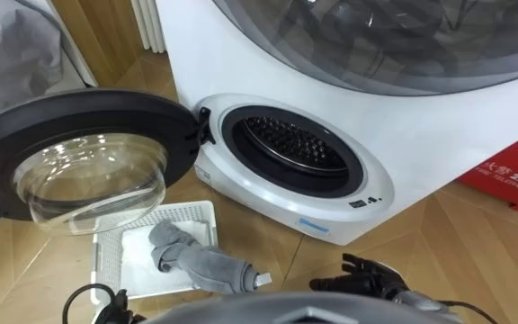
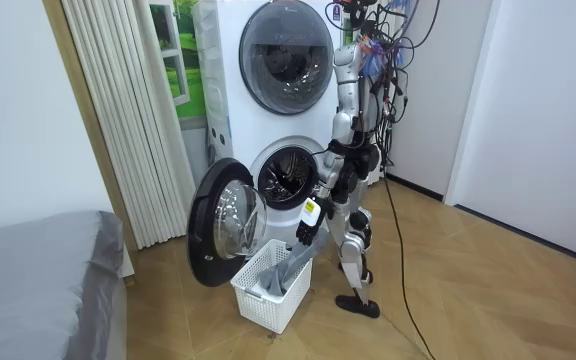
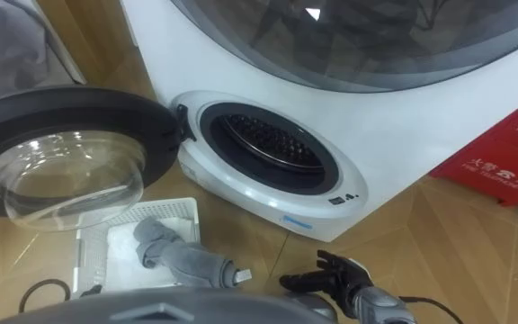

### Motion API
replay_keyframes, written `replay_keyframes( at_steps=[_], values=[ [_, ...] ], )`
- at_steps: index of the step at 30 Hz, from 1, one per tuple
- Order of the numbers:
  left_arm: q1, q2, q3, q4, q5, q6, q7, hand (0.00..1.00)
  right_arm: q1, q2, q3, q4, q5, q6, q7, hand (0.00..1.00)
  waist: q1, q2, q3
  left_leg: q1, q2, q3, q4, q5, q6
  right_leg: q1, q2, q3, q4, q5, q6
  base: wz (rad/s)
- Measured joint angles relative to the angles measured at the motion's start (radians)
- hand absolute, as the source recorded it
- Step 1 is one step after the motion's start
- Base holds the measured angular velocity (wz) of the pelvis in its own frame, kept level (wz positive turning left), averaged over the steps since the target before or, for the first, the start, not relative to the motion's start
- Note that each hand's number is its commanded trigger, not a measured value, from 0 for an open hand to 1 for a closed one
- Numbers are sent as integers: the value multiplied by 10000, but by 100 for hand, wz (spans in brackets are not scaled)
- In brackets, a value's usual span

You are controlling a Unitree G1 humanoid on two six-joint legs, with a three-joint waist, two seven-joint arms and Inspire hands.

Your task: Put towel into washing machine

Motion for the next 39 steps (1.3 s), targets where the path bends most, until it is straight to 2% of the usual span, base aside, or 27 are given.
replay_keyframes(
  at_steps=[9, 12, 15, 17, 23, 28, 33, 35, 37, 39],
  values=[
    [-78, 25, -35, -24, -1, -3, -3, 0, -11, 5, 22, 124, 408, 1, -82, 0, -3, -29, 8, -28, -7, -14, -8, -4, 6, -40, -6, -18, 12, 0, 0, 0],
    [-188, 33, -33, -58, 13, -126, 34, 0, 4, 0, 124, 135, 727, 4, -79, 0, -13, -19, 10, -136, -19, -81, 18, -5, 8, -100, -23, -95, 10, 0, 0, 7],
    [-230, 47, -4, -439, -20, -495, 77, 0, -71, -12, 119, 150, 587, -93, -26, 0, -14, -8, 5, -337, -20, -94, 18, -5, 8, -264, -27, -99, 7, -1, -2, 0],
    [-386, 41, -19, -449, -73, -882, 241, 0, -75, -23, 140, 186, 598, -206, 23, 0, -18, 25, -17, -433, -30, -101, 50, -2, 4, -360, -20, -125, 14, -2, -4, 0],
    [-952, 12, -153, -421, -38, -1527, 470, 0, -188, -24, 226, 254, 597, -412, 31, 0, -18, 47, -35, -845, -27, -56, 198, 5, 2, -755, -39, -118, 57, 6, -16, -1],
    [-1171, -6, -502, -374, -41, -1762, 500, 0, -439, -26, 211, 370, 515, -521, 23, 0, -54, 81, -29, -1353, -22, 22, 399, 8, 5, -1309, -176, -121, 279, 3, -20, -7],
    [-1999, -71, -934, 591, 10, -1824, 479, 0, -1204, -23, 467, 901, 329, -569, -43, 0, -38, 137, 66, -1910, -74, 38, 700, 15, 19, -1945, -238, -153, 642, 9, -29, -2],
    [-2442, -137, -1193, 1018, -29, -1848, 501, 0, -1558, -31, 785, 1041, 340, -646, -183, 0, -44, 187, 157, -2287, -120, 44, 892, 29, 43, -2332, -320, -168, 809, 14, -38, -4],
    [-2813, -256, -1201, 1358, -27, -1892, 538, 0, -1772, 1, 825, 1097, 326, -663, -330, 0, -48, 226, 210, -2671, -180, 62, 968, 70, 113, -2759, -388, -166, 1002, 31, -63, 0],
    [-3161, -290, -1185, 1586, -28, -1935, 671, 0, -1990, 39, 912, 1109, 167, -663, -453, 0, -14, 177, 253, -3202, -209, 70, 1199, 85, 140, -3332, -461, -144, 1283, 40, -78, -2]
  ],
)
